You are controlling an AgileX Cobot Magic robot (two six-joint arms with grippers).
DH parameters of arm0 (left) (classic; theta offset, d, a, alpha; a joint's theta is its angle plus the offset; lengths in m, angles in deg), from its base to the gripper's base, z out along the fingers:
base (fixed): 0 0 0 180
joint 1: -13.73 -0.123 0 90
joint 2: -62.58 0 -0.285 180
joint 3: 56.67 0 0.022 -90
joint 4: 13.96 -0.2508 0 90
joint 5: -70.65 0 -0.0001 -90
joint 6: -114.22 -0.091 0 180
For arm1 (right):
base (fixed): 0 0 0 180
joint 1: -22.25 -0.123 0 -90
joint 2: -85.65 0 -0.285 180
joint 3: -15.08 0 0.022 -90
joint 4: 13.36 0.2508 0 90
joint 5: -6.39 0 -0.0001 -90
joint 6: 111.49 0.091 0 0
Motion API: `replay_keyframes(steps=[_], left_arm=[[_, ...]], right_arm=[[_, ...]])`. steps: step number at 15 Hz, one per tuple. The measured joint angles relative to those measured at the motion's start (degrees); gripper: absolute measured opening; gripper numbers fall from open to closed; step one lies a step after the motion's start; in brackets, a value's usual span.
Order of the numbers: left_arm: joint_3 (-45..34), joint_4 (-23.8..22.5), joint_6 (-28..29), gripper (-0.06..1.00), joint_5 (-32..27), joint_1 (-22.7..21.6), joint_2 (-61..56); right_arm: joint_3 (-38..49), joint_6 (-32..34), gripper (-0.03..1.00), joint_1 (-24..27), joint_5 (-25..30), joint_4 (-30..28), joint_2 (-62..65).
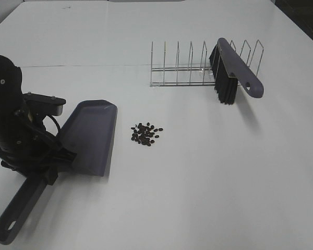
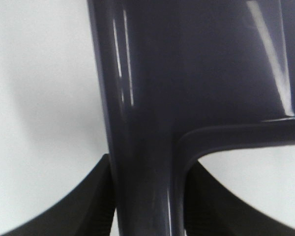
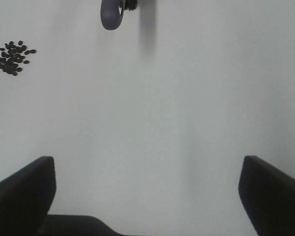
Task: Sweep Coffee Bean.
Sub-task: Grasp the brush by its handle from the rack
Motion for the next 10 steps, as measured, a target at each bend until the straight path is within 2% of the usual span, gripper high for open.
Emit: replay_keyframes(steps=[1, 3, 8, 10], left_arm=[[0.0, 0.3, 0.0, 0.33, -0.3, 0.0, 0.0], [0.0, 0.4, 0.0, 0.33, -1.6, 0.0, 0.0], [0.0, 1.0, 1.6, 0.33, -1.7, 0.0, 0.0], [0.0, 2.2, 2.0, 0.33, -1.7, 0.0, 0.0]], right_arm=[[-9.2, -0.1, 0.86, 0.0, 0.2, -0.3, -15.3], [-19.7, -0.6, 0.86, 0.0, 0.2, -0.3, -31.2], [-40.5, -5.1, 0.87, 0.0, -1.2, 1.2, -57.9], [-49.8, -5.5, 0.85, 0.0, 1.2, 2.5, -67.7]])
